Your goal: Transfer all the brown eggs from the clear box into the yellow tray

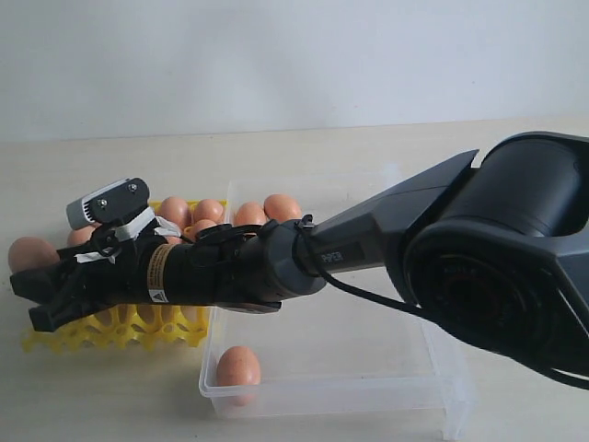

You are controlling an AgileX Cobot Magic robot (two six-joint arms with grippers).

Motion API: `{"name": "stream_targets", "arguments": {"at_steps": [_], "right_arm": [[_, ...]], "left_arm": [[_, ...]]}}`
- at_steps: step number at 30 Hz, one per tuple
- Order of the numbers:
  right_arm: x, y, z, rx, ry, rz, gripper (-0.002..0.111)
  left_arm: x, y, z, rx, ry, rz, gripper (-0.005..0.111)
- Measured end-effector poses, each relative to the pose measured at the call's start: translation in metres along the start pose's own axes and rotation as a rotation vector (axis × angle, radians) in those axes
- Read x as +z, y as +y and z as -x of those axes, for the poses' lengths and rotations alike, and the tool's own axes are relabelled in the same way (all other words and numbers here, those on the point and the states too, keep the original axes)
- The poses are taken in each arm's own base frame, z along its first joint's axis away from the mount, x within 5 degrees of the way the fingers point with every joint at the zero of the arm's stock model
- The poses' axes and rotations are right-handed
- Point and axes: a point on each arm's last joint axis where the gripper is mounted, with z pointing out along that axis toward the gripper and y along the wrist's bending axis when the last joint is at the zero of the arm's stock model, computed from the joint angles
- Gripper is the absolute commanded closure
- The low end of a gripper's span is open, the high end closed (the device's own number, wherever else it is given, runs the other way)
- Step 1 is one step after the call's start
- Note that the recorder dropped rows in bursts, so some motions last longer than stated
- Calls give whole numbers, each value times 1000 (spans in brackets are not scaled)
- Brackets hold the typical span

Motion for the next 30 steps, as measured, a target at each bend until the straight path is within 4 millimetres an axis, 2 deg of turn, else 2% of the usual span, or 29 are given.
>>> {"name": "stream_targets", "arguments": {"at_steps": [7,14,22,30], "right_arm": [[-1,2,6,86,-13,7,108],[-3,8,22,86,-40,15,108],[-2,6,27,196,-111,-37,108],[7,21,24,304,-148,-75,108]], "left_arm": [[0,0,0,0,0,0,107],[0,0,0,0,0,0,107],[0,0,0,0,0,0,107],[0,0,0,0,0,0,107]]}}
